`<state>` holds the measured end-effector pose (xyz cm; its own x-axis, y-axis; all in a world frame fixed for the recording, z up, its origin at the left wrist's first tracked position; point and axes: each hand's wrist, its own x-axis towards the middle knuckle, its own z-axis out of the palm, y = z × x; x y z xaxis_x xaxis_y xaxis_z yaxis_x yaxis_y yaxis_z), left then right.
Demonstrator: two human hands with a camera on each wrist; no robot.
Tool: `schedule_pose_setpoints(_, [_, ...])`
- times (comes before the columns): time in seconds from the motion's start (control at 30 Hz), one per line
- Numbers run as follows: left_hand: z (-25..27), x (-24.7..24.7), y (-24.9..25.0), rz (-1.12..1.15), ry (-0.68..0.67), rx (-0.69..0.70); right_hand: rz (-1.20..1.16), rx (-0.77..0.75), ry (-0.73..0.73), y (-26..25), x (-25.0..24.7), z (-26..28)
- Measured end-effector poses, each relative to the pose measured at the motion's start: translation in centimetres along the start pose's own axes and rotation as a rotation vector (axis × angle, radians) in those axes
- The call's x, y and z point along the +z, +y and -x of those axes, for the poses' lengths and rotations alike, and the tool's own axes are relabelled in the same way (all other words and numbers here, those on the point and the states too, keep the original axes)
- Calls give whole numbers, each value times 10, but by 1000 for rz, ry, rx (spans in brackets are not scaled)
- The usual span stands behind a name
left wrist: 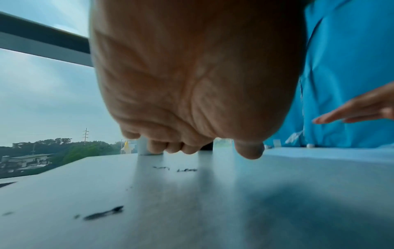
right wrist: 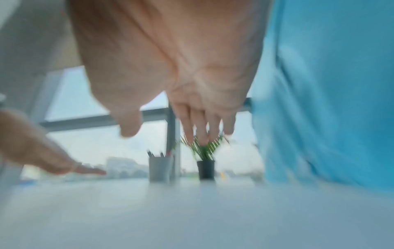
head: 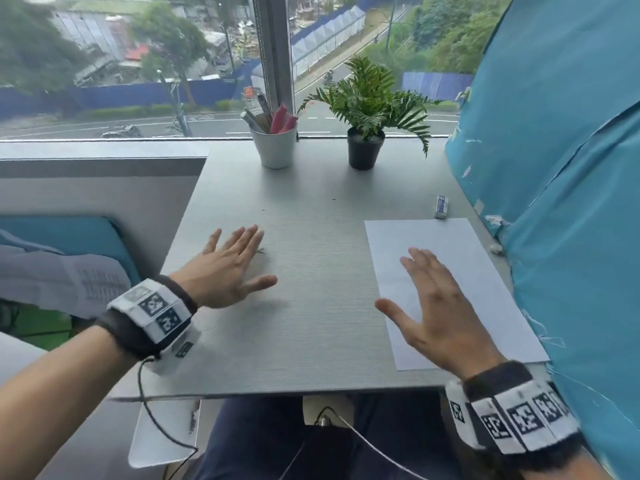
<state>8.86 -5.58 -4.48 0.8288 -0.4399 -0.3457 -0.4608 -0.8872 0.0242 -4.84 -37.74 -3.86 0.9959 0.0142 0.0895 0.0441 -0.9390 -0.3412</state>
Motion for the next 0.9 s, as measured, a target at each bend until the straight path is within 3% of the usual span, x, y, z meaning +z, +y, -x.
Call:
schedule_pose_setpoints(0.13, [56,4,-4,133,110,78,69,-133,-209,-30,-25,-96])
schedule_pose_setpoints(0.23, [91,18,-11,176,59,47,175,-68,-458,-33,2,-173])
schedule_pose_setpoints(0.37, [120,46,-35,150,-50,-99,314,51,-533,-23,37,-234])
schedule_pose_setpoints(0.5, [133,63,-51,177,-139,-177,400,97,-600,-42,50,-233])
schedule_pose_setpoints(0.7, [131,75,-50,222,-64,-118,312,-362,-749,-124,70,-173])
schedule_pose_setpoints(0.77, [133,77,-47,270,-24,-93,247,-447,-736,-135,65,-167])
schedule_pose_setpoints(0.83, [134,79,-44,292,16,-74,189,-407,-661,-134,55,-184])
schedule_pose_setpoints(0.9, [134,83,-42,292,58,-76,214,-266,-604,-123,50,-217])
